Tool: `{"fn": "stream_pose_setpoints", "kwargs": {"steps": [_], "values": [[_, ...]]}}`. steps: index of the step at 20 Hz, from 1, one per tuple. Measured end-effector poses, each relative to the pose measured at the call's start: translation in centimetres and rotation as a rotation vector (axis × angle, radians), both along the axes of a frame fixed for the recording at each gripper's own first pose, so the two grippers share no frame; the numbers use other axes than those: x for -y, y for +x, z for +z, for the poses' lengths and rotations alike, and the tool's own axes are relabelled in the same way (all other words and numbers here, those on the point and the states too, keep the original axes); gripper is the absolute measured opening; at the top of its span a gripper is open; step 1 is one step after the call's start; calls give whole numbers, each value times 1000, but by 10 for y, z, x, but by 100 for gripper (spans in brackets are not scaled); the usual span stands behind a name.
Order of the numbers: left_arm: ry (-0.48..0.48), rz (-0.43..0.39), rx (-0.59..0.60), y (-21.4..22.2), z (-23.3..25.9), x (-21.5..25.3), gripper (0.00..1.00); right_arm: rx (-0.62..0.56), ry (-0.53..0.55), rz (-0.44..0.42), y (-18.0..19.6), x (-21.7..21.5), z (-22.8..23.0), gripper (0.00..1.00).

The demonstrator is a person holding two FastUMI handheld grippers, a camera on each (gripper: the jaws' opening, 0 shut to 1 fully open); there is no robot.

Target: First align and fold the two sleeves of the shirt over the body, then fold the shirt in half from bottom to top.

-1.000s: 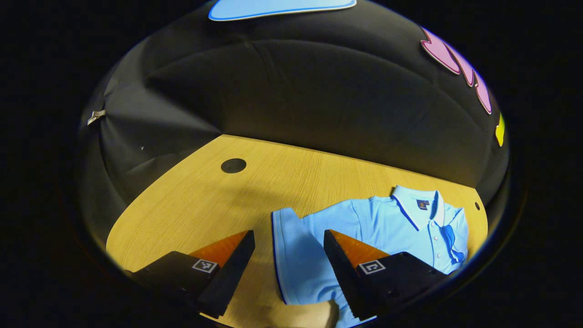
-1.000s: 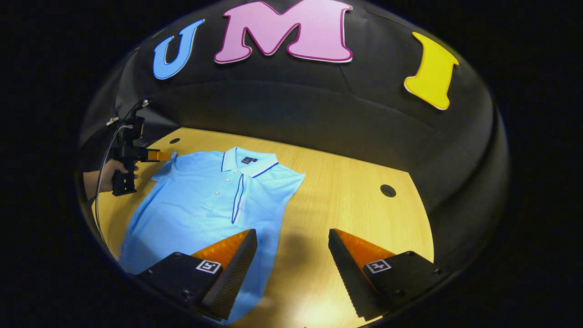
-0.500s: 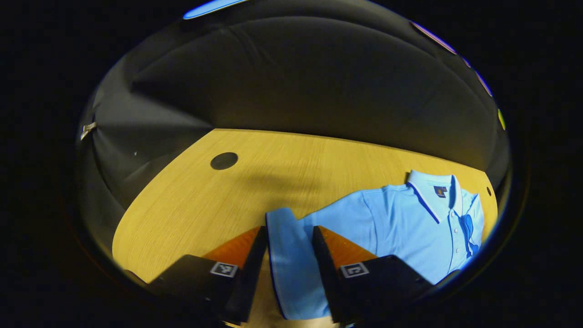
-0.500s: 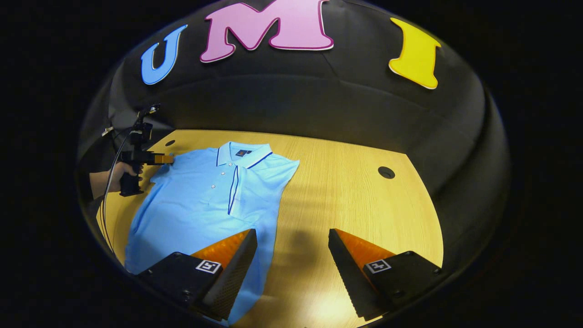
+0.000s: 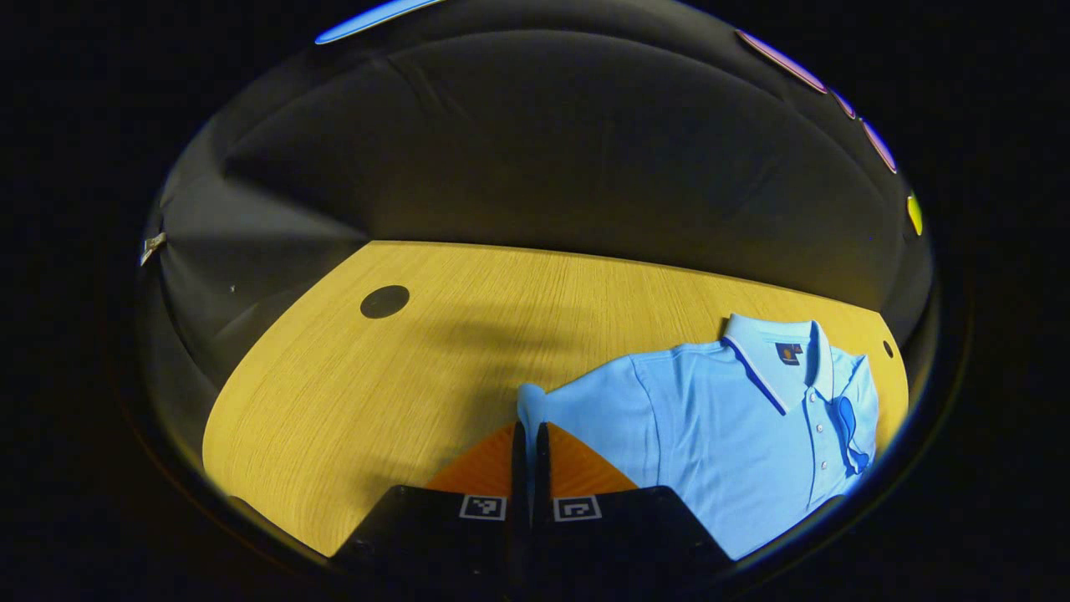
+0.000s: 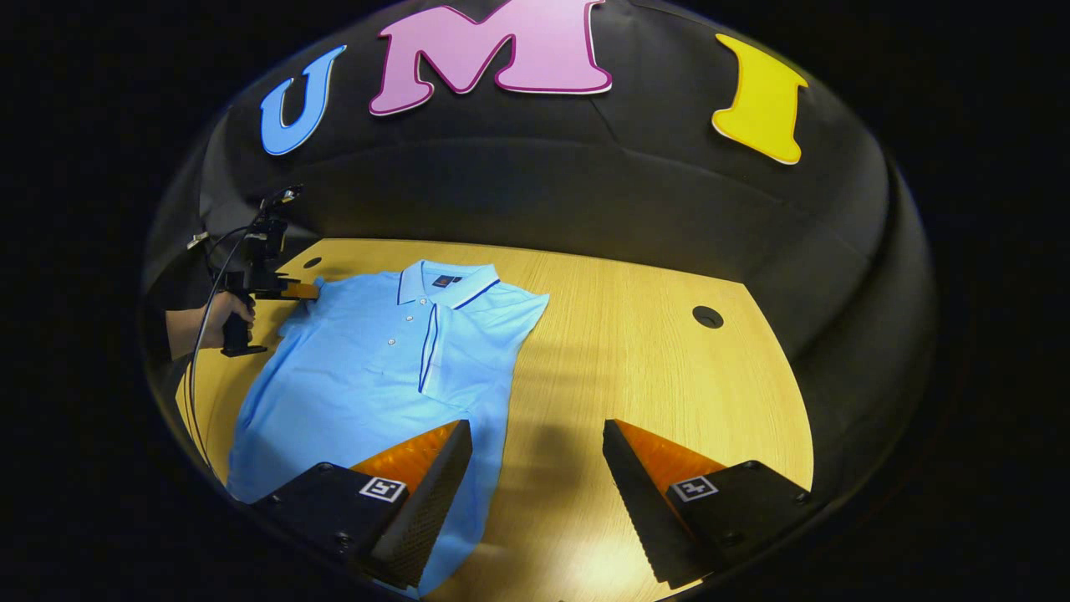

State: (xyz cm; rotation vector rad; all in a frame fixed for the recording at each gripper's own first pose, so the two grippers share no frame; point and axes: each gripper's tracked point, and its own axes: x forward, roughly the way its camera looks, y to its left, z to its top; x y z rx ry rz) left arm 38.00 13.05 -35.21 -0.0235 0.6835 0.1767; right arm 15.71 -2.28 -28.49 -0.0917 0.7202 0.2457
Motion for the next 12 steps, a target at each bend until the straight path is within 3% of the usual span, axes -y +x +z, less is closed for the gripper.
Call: {"fn": "stream_pose_setpoints", "kwargs": {"steps": [5,12], "values": [[-34,-42,56,3,41,27,6,11,-6,-28,1,9,3,98],[-178,-148,116,-4,82,131,6,17,8,-72,-4,21,10,99]]}}
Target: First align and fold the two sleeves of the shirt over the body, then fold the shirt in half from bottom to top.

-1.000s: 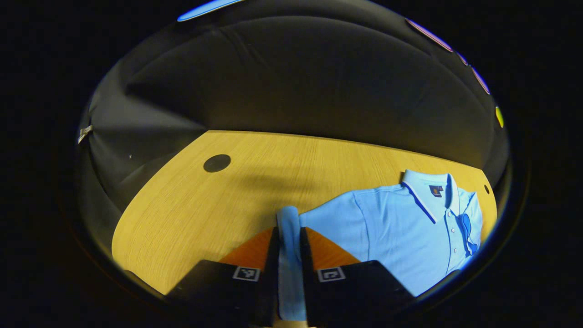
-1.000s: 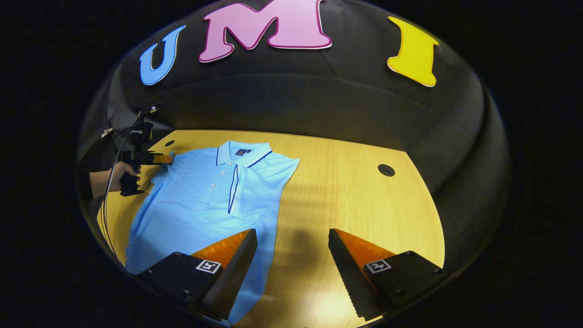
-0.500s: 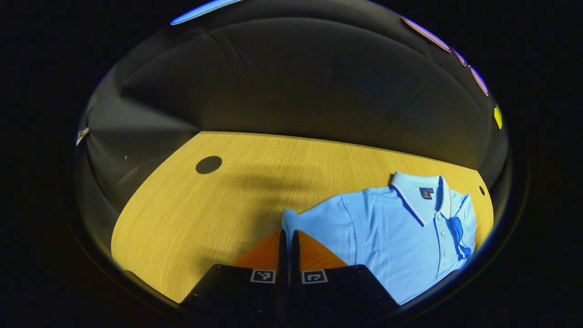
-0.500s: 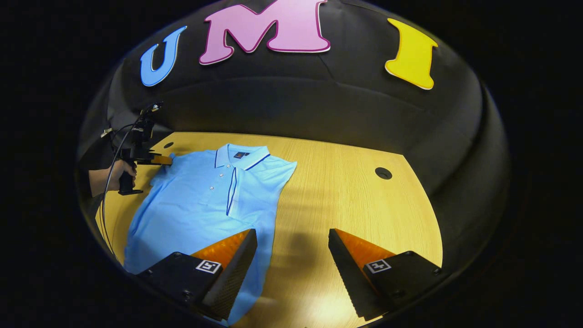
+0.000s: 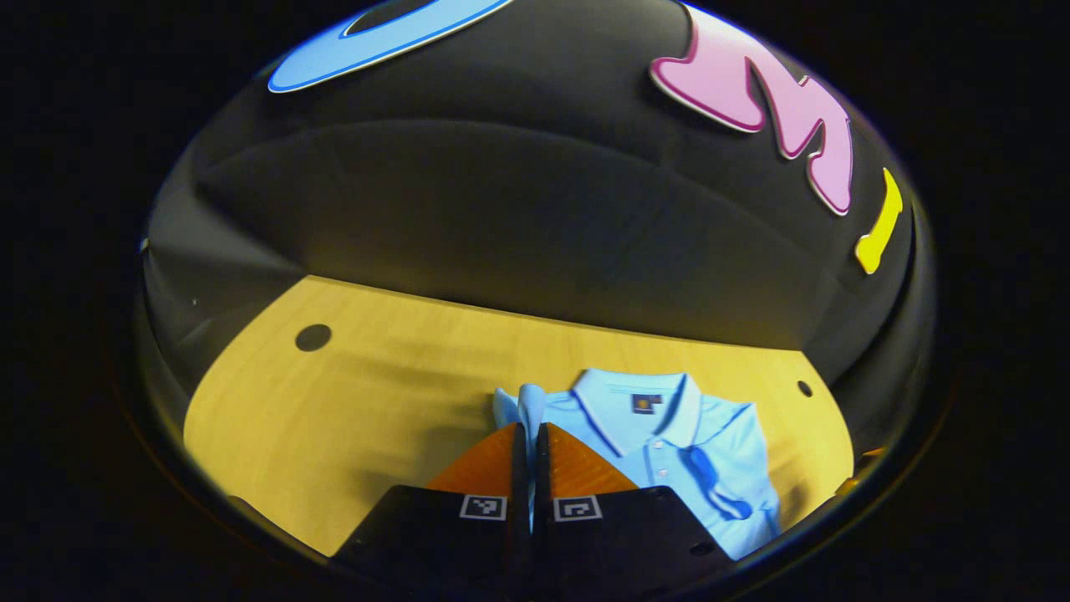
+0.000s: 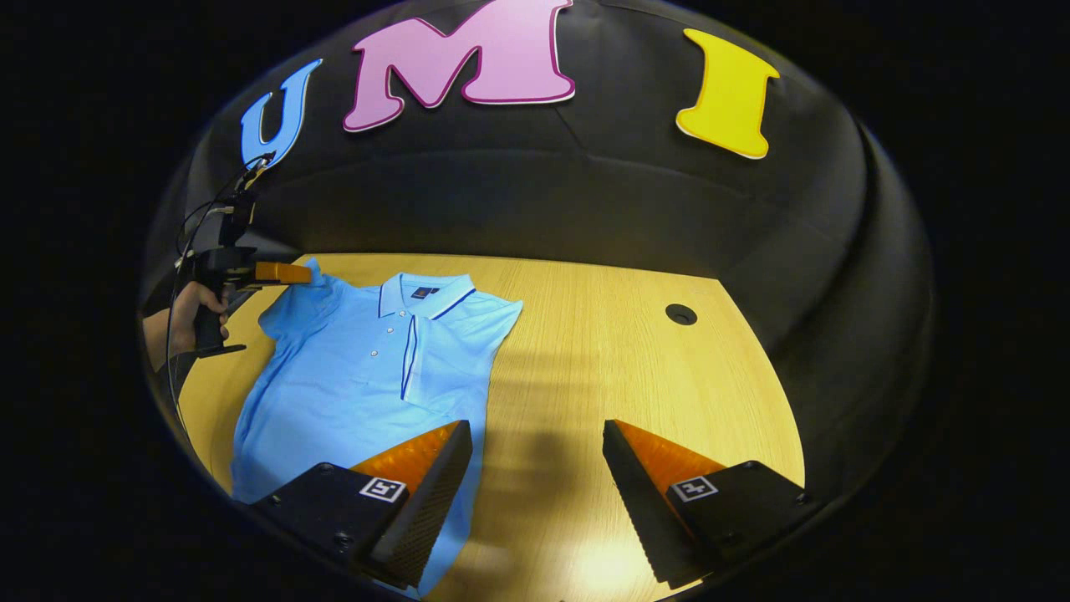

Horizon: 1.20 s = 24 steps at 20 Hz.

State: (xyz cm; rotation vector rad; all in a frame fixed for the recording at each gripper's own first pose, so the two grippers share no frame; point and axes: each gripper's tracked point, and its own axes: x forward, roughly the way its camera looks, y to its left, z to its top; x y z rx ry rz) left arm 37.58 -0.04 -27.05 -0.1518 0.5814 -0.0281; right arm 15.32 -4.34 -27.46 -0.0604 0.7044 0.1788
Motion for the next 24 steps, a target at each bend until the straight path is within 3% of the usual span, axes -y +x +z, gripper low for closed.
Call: {"fn": "stream_pose_setpoints", "kwargs": {"steps": [6,7,8,11,14,15,21,24], "values": [[-97,-79,-17,-16,5,68,6,2,13,0,-8,0,5,98],[-107,-92,-28,-19,4,75,22,1,16,-1,-10,1,5,98],[-113,-103,-34,-24,4,81,14,0,22,-2,-11,0,5,98],[-126,-135,-33,-44,11,88,50,-6,31,1,-18,-2,5,98],[-73,-140,-11,-73,21,77,88,-19,43,9,-30,-9,6,98],[-57,-140,4,-84,27,74,96,-20,44,13,-35,-12,7,98],[23,-127,80,-178,57,47,97,-31,68,7,-83,-32,20,98],[84,-132,50,-239,41,31,97,-59,85,-10,-123,-45,17,99]]}}
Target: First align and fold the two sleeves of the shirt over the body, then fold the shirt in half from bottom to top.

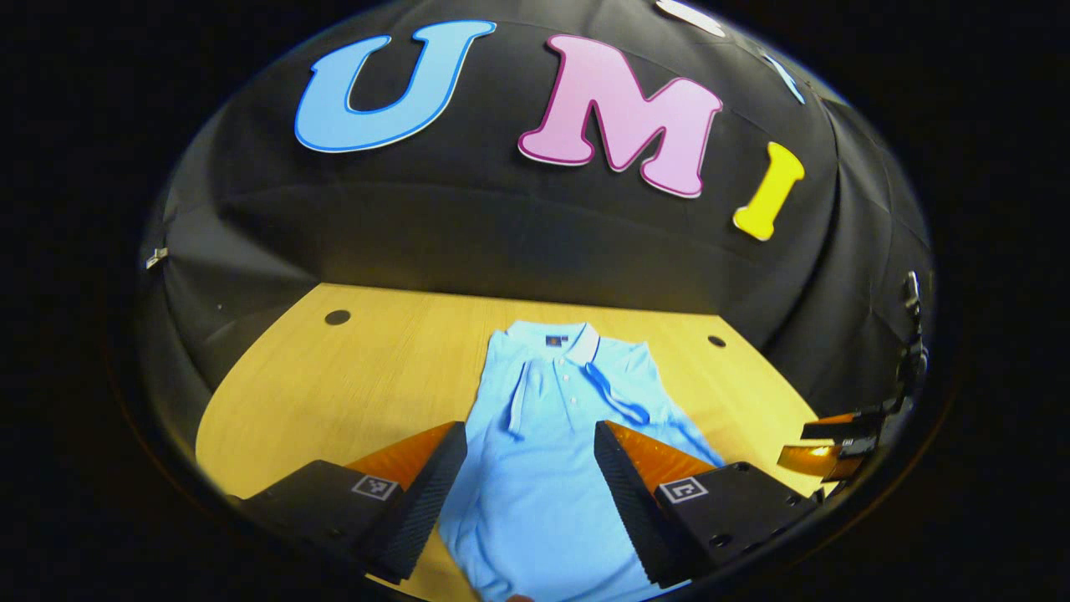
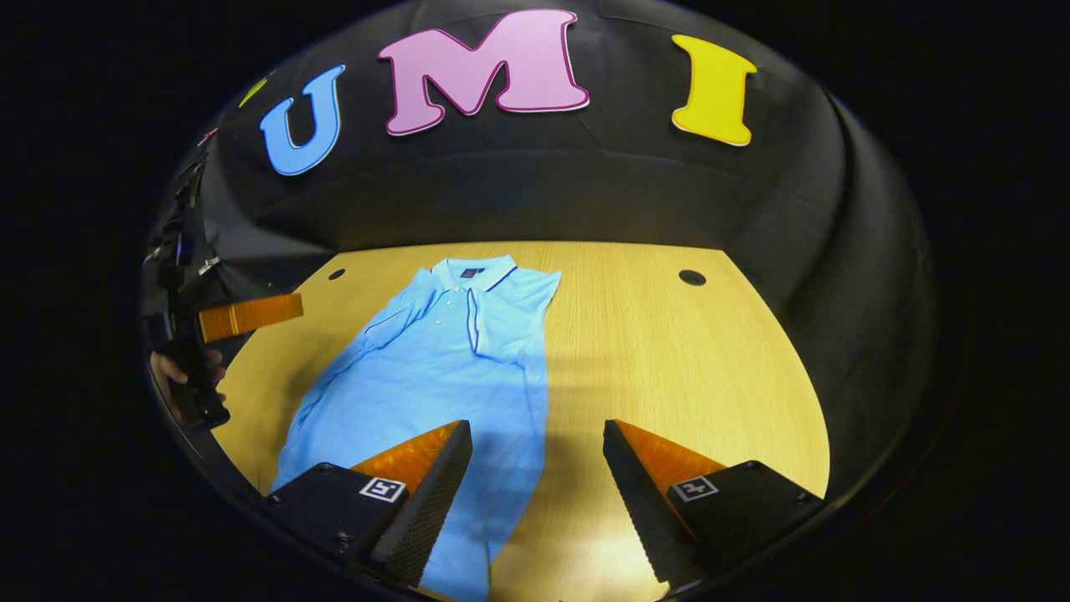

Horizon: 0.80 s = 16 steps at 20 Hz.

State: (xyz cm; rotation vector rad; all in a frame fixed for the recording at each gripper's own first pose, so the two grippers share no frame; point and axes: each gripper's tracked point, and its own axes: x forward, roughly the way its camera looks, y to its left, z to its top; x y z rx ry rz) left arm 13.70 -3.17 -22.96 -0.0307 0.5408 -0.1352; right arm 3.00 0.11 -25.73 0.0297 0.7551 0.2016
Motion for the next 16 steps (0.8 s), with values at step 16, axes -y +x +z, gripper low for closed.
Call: {"fn": "stream_pose_setpoints", "kwargs": {"steps": [16], "values": [[124,-44,-291,-205,-128,-24,98,-227,-37,-21,-179,-42,-89,100]]}}
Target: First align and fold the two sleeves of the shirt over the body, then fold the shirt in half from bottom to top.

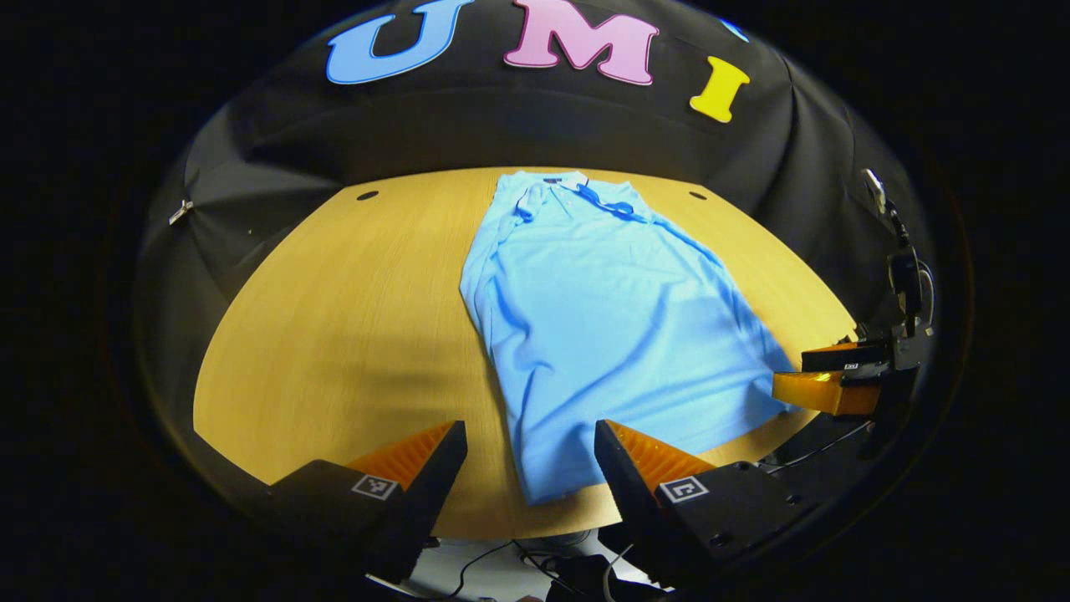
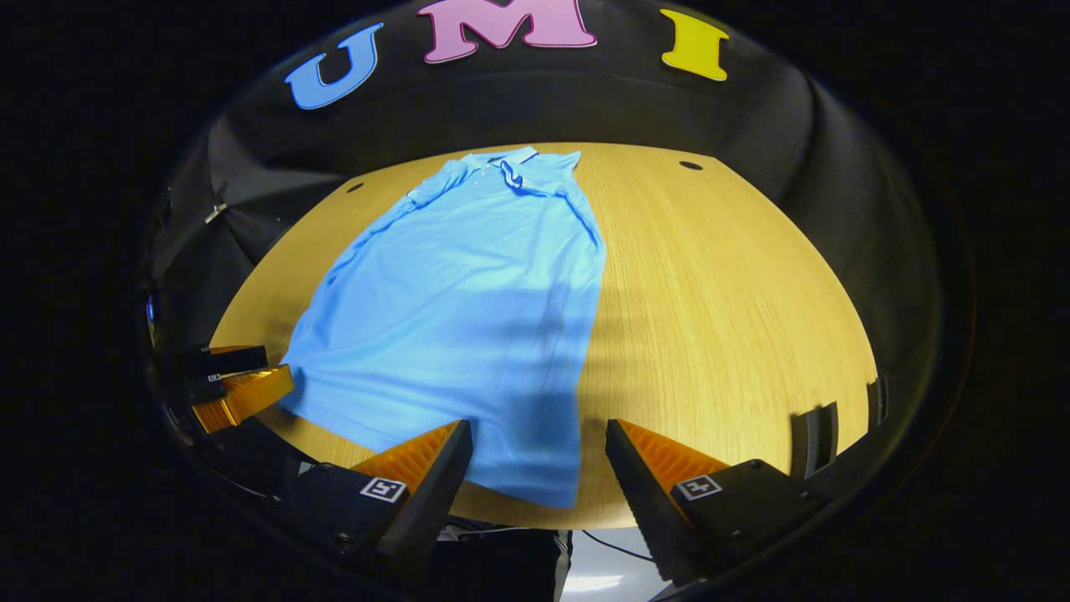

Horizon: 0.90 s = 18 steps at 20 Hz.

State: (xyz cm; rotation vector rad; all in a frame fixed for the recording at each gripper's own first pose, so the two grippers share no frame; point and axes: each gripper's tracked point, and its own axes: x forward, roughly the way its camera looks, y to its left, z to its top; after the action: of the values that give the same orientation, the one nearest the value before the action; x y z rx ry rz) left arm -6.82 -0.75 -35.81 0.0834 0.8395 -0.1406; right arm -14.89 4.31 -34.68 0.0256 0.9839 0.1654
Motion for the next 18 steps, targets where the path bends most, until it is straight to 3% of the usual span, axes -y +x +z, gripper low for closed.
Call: {"fn": "stream_pose_setpoints", "kwargs": {"steps": [5,7,8,9,10,11,12,13,16,18], "values": [[45,-33,-20,-10,-16,1,98,9,-53,44,-4,-4,-5,100],[46,-50,-29,-9,-15,7,90,4,-44,44,-5,-8,-7,96],[42,-60,-33,-8,-16,12,78,5,-40,43,-3,-10,-7,90],[41,-65,-31,-7,-16,16,73,-8,-31,51,-3,-13,-8,75],[34,-69,-28,-7,-16,19,52,-8,-26,59,-2,-15,-7,69],[28,-71,-26,-7,-16,24,43,-17,-22,64,-2,-17,-7,44],[23,-64,-23,-6,-17,27,33,-21,-9,70,-2,-19,-8,41],[15,-57,-21,-5,-16,28,22,-27,1,60,-1,-20,-9,21],[-10,-31,-28,-4,-16,31,7,-47,30,43,-2,-20,-8,7],[-9,-37,-41,-5,-16,31,7,-58,53,46,-1,-21,-8,6]]}}
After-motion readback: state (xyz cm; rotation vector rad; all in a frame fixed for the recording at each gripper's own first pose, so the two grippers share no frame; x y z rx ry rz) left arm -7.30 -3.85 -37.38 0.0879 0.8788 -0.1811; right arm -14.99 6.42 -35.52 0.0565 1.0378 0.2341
